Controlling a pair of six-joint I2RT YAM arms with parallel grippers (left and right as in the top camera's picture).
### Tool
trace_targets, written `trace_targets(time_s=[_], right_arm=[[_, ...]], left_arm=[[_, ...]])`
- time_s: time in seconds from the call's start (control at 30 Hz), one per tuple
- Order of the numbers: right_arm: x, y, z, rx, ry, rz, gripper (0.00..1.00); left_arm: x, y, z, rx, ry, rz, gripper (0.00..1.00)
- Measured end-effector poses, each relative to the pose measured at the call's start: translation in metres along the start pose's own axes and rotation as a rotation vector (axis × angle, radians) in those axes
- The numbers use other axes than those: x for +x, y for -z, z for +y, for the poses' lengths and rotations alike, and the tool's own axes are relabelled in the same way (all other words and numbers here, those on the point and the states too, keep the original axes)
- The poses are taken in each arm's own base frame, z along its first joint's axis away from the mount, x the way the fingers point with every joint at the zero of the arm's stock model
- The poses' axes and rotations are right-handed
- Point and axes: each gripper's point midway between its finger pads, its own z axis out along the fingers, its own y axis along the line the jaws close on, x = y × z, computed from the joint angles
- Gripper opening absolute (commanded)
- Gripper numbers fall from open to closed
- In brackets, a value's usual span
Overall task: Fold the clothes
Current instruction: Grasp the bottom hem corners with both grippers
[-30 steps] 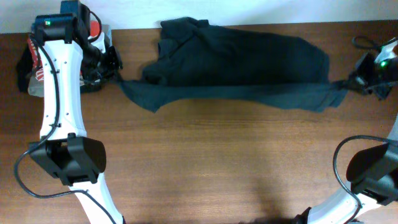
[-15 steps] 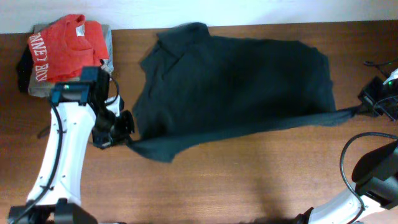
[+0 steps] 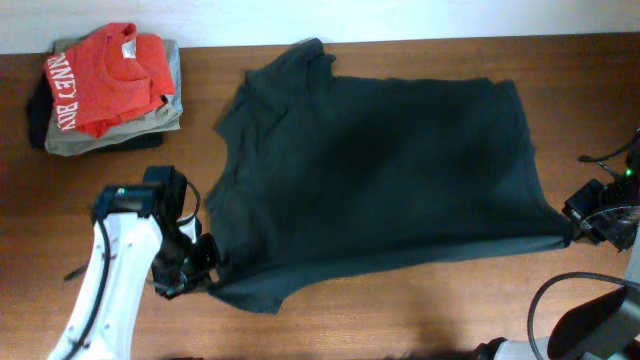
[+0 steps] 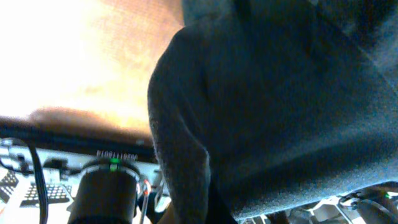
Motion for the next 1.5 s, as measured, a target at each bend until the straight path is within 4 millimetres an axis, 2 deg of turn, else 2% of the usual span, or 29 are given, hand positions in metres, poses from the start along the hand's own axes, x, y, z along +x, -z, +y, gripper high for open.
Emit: trace_targets(time_s=[0.07,0.13,0.27,0.37,0.53,0.6,0.67,0.77,0.87,0.9,0.97,1.03,1.1,1.17,1.33,1.4,1.47,1.5], right_arm=[[-0.001,0.000,-0.003,0.015,-0.033,-0.012,0.04],[0.000,0.000,-0.004,0.021,-0.044,-0.008,0.04],[0.005,-0.018,-0.004,0.029,-0.048,0.018,0.04],[0.011,-0.026,0.008,-0.042,0.002,0.056,0.05],[0.017,-0.038,0.016,-0.084,0.041,0.082,0.04],[0.013,-0.048,0.019,-0.097,0.046,0.066,0.04],[0.012,-0.059,0.024,-0.121,0.043,0.057,0.04],[0.003,-0.062,0.032,-0.160,0.029,0.021,0.04],[-0.003,-0.062,0.037,-0.179,0.024,-0.002,0.04],[-0.008,-0.062,0.039,-0.189,0.025,-0.021,0.04],[-0.019,-0.062,0.045,-0.213,0.023,-0.065,0.04],[-0.032,-0.059,0.051,-0.243,0.013,-0.120,0.04],[-0.047,-0.055,0.061,-0.287,0.007,-0.182,0.04],[-0.059,-0.050,0.067,-0.318,0.008,-0.229,0.04],[-0.074,-0.050,0.079,-0.344,0.023,-0.285,0.04],[-0.073,-0.060,0.094,-0.343,0.057,-0.272,0.04],[-0.069,-0.065,0.107,-0.342,0.095,-0.265,0.05],[-0.068,-0.065,0.109,-0.338,0.102,-0.266,0.14]], left_arm=[[0.014,-0.007,0.007,0.009,0.031,-0.020,0.01],[0.011,-0.014,0.007,0.026,0.044,-0.062,0.01],[-0.022,-0.011,-0.006,0.083,0.036,-0.195,0.01],[-0.043,-0.005,-0.015,0.123,0.031,-0.282,0.01],[-0.065,0.004,-0.025,0.164,0.021,-0.378,0.02],[-0.074,0.009,-0.029,0.182,0.014,-0.420,0.02],[-0.093,0.019,-0.035,0.202,0.001,-0.510,0.02],[-0.111,0.032,-0.043,0.232,-0.015,-0.601,0.08],[-0.124,0.040,-0.049,0.254,-0.022,-0.657,0.08],[-0.129,0.038,-0.050,0.254,-0.022,-0.658,0.01],[-0.136,0.027,-0.051,0.243,-0.015,-0.630,0.01],[-0.151,0.011,-0.055,0.245,-0.013,-0.604,0.01],[-0.171,0.000,-0.067,0.271,-0.034,-0.611,0.01],[-0.182,-0.012,-0.081,0.286,-0.065,-0.615,0.01],[-0.197,-0.018,-0.112,0.326,-0.145,-0.671,0.02],[-0.206,-0.012,-0.114,0.326,-0.145,-0.722,0.09],[-0.211,-0.008,-0.113,0.319,-0.138,-0.751,0.39],[-0.213,-0.006,-0.112,0.311,-0.139,-0.761,0.52]])
